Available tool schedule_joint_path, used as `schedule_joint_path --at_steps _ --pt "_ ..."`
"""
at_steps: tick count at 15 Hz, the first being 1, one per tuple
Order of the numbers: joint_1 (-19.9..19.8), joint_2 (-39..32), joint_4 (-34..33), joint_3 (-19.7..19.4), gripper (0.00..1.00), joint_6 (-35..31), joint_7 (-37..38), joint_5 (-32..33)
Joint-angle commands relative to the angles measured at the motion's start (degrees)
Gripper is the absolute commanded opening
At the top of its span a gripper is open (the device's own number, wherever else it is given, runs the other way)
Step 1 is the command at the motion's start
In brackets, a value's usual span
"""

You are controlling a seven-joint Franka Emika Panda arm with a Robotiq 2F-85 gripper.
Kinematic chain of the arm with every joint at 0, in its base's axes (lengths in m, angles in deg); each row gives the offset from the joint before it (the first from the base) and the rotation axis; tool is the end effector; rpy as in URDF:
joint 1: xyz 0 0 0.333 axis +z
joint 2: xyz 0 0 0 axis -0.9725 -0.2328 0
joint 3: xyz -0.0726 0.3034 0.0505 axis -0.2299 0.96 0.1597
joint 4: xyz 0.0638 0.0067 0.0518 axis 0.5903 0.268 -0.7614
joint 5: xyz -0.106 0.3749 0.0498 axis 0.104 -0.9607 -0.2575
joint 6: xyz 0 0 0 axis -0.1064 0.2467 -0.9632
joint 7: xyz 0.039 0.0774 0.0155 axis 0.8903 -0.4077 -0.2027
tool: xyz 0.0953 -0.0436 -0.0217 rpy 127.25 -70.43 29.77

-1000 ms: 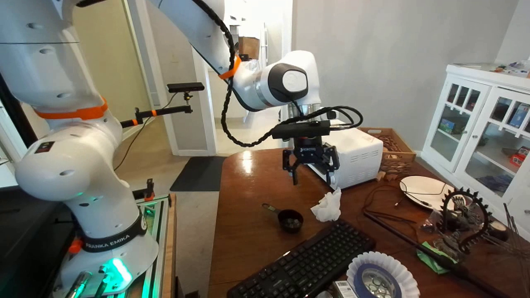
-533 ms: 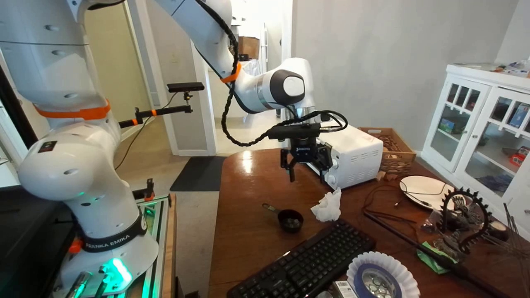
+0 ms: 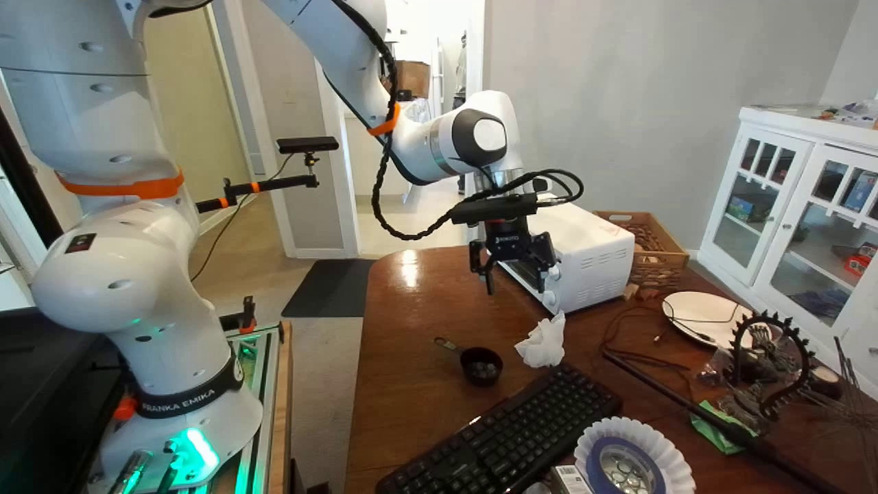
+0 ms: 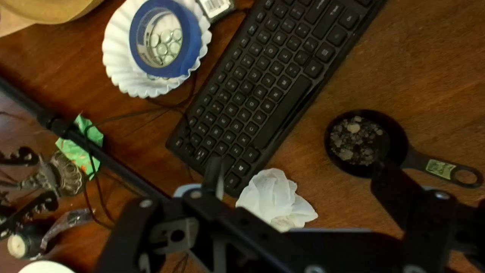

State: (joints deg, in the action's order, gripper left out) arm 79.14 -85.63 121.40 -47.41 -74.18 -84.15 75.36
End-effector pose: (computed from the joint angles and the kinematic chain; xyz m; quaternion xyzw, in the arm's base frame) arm 0.5193 0.0400 0.3157 0.8910 0.4052 -0.0555 0.1971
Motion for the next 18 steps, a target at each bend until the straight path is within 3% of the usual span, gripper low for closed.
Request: schedule_joint_path --at_steps 1,5,10,14,18 --pt "3.9 -5.7 -8.2 3.1 1.0 6.2 -2.3 4.0" --pt "8.7 -12.6 -16.8 6.6 1.0 11.4 -4.9 8.0" --pt "12.3 -20.3 -27.2 8.2 1.0 15.1 -13.5 14.7" --pt "14.9 -27.0 -35.7 8.5 1.0 15.1 -21.1 20.7" --pt "18.1 -29.6 -37.1 8.8 1.0 12.0 -21.9 27.3"
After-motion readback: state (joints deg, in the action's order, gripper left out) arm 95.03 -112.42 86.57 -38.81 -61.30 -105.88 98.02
